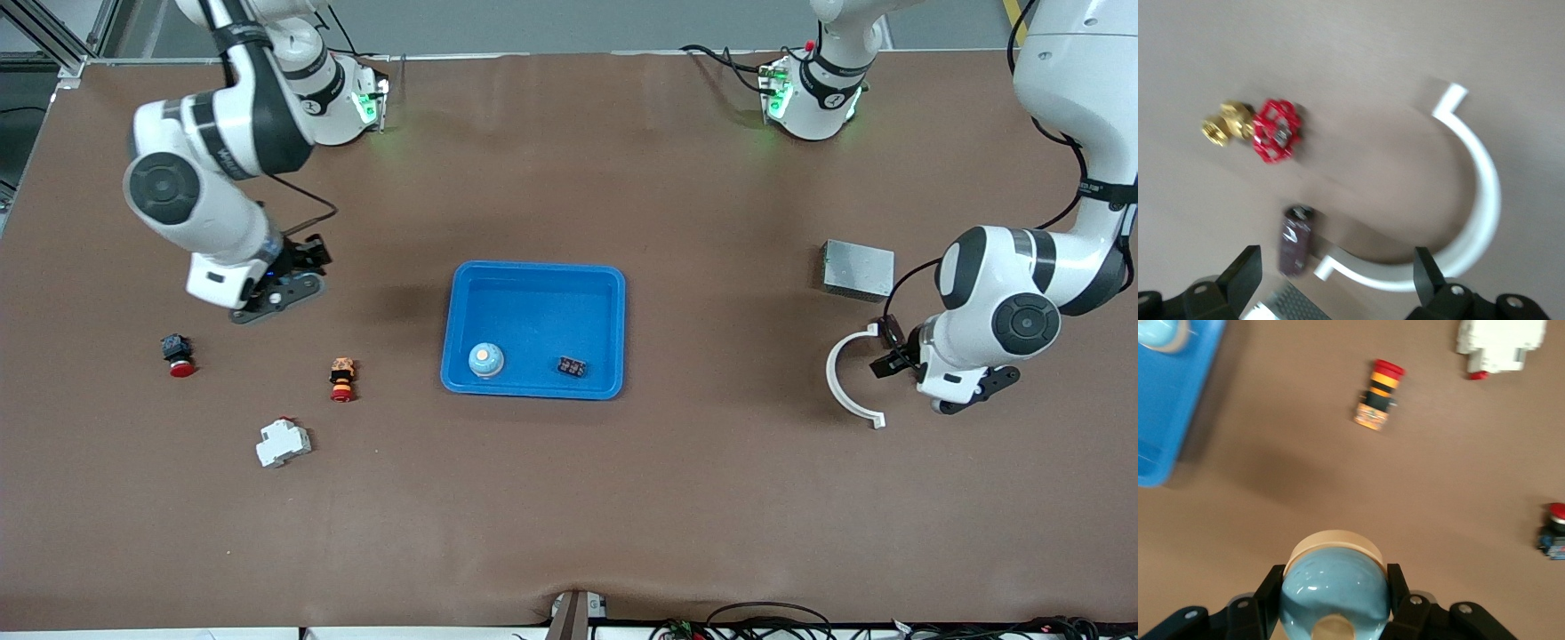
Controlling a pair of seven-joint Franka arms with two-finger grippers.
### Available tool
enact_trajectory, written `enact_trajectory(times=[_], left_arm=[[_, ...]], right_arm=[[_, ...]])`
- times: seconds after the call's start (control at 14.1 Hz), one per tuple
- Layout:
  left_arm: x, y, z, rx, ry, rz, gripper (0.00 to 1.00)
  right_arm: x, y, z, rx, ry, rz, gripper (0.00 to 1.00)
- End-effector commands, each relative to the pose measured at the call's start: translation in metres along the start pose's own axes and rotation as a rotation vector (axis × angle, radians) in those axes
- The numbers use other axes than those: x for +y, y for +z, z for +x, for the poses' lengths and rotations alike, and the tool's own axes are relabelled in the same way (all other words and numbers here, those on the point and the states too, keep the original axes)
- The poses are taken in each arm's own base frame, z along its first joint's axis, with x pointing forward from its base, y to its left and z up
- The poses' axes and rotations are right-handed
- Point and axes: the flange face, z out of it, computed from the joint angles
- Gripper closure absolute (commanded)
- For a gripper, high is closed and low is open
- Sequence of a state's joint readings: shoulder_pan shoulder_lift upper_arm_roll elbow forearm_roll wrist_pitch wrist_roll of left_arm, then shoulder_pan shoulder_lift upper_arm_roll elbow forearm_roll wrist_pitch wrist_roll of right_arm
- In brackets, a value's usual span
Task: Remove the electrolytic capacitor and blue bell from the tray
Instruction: 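Set the dome down with the right gripper while the left gripper returns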
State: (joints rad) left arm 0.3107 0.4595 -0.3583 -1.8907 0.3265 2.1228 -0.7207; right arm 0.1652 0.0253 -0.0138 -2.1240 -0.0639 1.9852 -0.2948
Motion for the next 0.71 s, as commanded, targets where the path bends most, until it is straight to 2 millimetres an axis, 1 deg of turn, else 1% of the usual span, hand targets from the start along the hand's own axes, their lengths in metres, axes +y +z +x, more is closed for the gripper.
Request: enact_trajectory(times=[0.0, 0.21, 0.5, 0.57, 0.64], left_arm=[[0.037, -0.027, -0.034, -0.012, -0.042, -0.010, 0.00], [0.089, -0.046, -0.076, -0.018, -0.083, -0.047, 0.00], [0.148, -0.070, -0.126, -0.087, -0.125, -0.140, 0.00], [0.163, -0.071, -0.138, -0.103, -0.141, -0.153, 0.00], [0.182, -0.073, -0.154, -0.105, -0.148, -0.159, 0.00]], right_arm=[[0.034, 0.010, -0.016, 0.016, -0.014, -0.011, 0.81], [0.072, 0.059, -0.023, 0.032, -0.076, -0.001, 0.81], [0.091, 0.131, -0.015, -0.023, -0.067, 0.039, 0.80], [0.095, 0.145, -0.013, -0.035, -0.080, 0.040, 0.80], [0.100, 0.155, -0.011, -0.022, -0.095, 0.023, 0.80]])
